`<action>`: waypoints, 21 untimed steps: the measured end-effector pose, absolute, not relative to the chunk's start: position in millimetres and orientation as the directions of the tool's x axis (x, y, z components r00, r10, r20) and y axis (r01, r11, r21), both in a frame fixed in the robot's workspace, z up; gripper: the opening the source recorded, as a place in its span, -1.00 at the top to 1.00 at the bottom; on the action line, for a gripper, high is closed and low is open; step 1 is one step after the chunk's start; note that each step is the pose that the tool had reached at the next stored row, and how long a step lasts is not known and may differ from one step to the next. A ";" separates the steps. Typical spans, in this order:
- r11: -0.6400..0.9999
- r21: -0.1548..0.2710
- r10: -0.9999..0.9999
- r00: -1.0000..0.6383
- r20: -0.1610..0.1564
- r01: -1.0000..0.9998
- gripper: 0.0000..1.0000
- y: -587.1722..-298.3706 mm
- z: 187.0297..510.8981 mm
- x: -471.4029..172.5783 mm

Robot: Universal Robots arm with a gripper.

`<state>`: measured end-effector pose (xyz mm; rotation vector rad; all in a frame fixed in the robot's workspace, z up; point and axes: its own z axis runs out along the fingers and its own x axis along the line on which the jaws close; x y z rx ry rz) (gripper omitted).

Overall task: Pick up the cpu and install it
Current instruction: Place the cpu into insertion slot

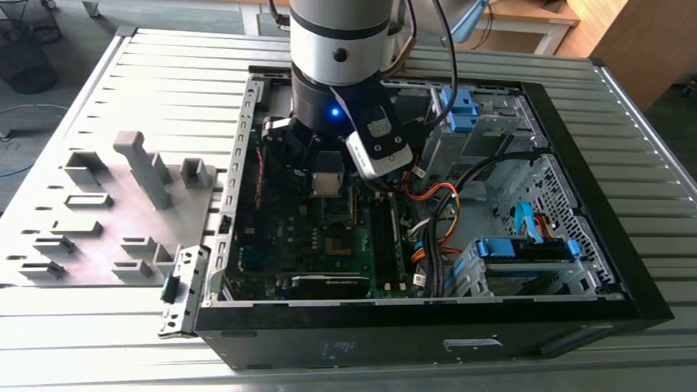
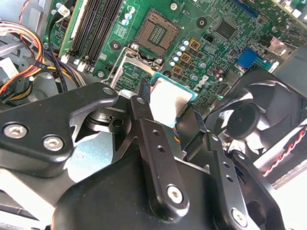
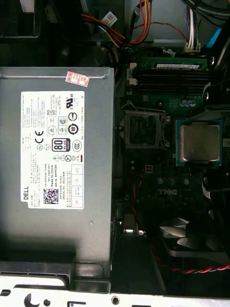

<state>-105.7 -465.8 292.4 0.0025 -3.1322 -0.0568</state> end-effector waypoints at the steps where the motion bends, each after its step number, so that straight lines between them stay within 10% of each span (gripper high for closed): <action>1: 0.999 0.036 -0.002 -1.000 0.009 -0.001 0.06 -465.8 292.5 -105.3; 21: 0.999 0.036 -0.002 -1.000 0.009 -0.001 0.06 -465.8 292.4 -101.7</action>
